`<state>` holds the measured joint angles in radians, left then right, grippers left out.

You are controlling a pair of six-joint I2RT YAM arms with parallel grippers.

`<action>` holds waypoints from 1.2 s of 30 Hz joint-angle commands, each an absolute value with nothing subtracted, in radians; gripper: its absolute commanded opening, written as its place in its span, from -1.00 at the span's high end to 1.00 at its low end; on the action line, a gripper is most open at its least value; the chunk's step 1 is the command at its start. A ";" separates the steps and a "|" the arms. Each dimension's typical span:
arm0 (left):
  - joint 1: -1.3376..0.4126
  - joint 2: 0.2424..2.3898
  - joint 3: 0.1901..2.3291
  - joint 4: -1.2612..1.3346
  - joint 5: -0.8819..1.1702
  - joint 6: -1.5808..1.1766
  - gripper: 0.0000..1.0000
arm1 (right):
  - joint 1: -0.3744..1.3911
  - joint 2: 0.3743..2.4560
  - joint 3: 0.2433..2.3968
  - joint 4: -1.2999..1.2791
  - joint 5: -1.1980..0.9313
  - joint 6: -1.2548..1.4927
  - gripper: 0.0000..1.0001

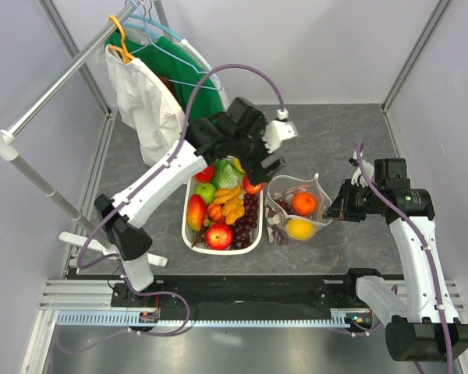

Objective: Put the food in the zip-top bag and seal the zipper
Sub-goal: Place the fake fruit in the zipper food storage bag, then pick up the fake fruit from the bin.

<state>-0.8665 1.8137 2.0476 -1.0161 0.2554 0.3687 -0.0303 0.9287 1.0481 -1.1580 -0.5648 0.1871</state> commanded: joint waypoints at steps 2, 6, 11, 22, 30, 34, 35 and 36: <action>-0.726 1.707 1.849 -1.005 0.066 0.610 -0.99 | -0.037 0.920 1.081 -1.134 -0.580 0.189 1.00; -0.645 1.716 1.725 -1.009 -0.043 0.787 -1.00 | -0.037 0.920 1.078 -1.132 -0.580 0.189 1.00; -0.606 1.769 1.678 -1.011 -0.135 0.965 -1.00 | -0.038 0.917 1.071 -1.132 -0.578 0.189 1.00; -0.586 1.910 1.686 -0.985 -0.170 1.074 -1.00 | -0.038 0.911 1.066 -1.134 -0.572 0.186 1.00; -0.578 1.962 1.686 -0.980 -0.206 1.088 -0.99 | -0.037 0.914 1.068 -1.135 -0.572 0.181 1.00; -0.578 1.953 1.681 -0.983 -0.215 1.088 -0.79 | -0.037 0.914 1.065 -1.134 -0.572 0.183 1.00; -0.577 1.950 1.677 -0.986 -0.218 1.088 -0.74 | -0.038 0.914 1.063 -1.134 -0.572 0.181 1.00; -0.578 1.947 1.674 -0.986 -0.225 1.091 -0.63 | -0.038 0.914 1.065 -1.134 -0.572 0.179 1.00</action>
